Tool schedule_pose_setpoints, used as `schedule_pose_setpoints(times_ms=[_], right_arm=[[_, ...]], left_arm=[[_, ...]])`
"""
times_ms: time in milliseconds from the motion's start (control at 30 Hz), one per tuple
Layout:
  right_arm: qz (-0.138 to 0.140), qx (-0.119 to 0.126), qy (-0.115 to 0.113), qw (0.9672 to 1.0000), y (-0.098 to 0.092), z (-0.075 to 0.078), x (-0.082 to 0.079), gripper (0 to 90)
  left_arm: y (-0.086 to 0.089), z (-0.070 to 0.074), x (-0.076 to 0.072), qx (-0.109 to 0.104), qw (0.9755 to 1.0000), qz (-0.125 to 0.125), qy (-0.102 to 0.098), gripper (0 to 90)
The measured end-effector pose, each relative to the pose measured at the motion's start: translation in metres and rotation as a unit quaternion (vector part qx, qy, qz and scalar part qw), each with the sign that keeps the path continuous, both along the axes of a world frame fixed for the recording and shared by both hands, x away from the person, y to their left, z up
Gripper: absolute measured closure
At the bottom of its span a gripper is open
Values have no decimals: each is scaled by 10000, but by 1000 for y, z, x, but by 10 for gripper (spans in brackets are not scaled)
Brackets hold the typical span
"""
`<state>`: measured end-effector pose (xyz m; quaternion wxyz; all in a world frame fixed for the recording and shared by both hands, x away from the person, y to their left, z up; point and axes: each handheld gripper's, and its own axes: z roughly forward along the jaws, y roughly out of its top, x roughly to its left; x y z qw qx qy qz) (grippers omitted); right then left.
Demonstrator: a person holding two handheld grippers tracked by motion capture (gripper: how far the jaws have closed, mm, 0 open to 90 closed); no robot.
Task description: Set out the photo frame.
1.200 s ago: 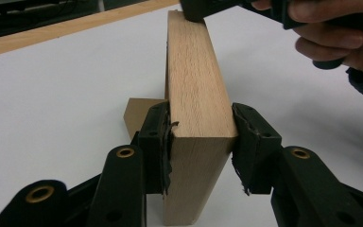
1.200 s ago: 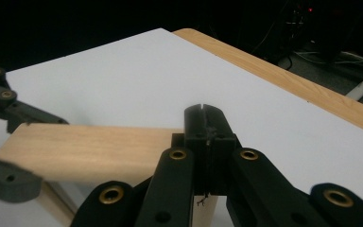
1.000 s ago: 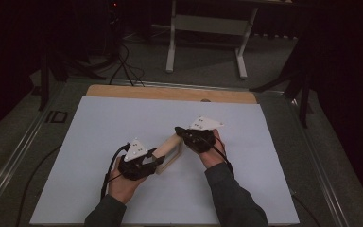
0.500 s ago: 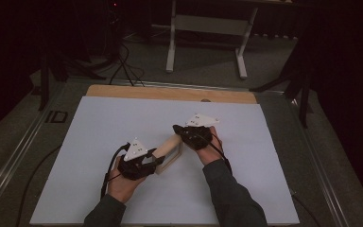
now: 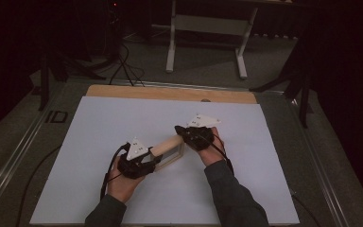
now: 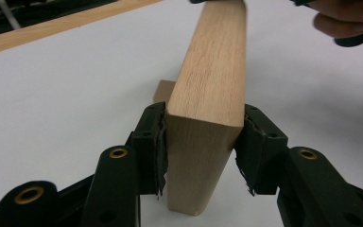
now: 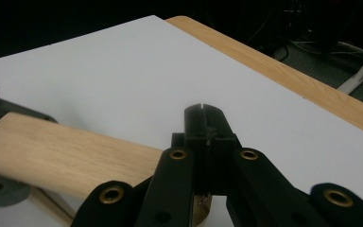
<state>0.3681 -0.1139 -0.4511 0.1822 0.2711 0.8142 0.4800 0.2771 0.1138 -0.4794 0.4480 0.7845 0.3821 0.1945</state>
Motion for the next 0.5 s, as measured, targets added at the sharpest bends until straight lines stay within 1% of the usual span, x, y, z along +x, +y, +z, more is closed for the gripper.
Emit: schedule_pose_setpoints(times_ms=[167,267,300,367,400,500], right_arm=[[14,-26,18,10000,-1,1,-1,897],[19,-56,36,10000,-2,2,-2,897],[21,-60,38,10000,-3,2,-3,897],[22,-65,49,10000,-3,2,-3,897],[34,-77,55,9999,-3,2,-3,897],[32,-99,49,9999,-3,2,-5,897]], left_arm=[[2,-1,2,22,10000,79,21,554],[4,-1,4,60,9998,197,38,552],[5,-2,4,108,9996,258,51,560],[6,-3,5,96,9995,290,78,570],[8,-3,6,-3,9994,316,135,570],[9,-3,6,24,9992,365,131,572]])
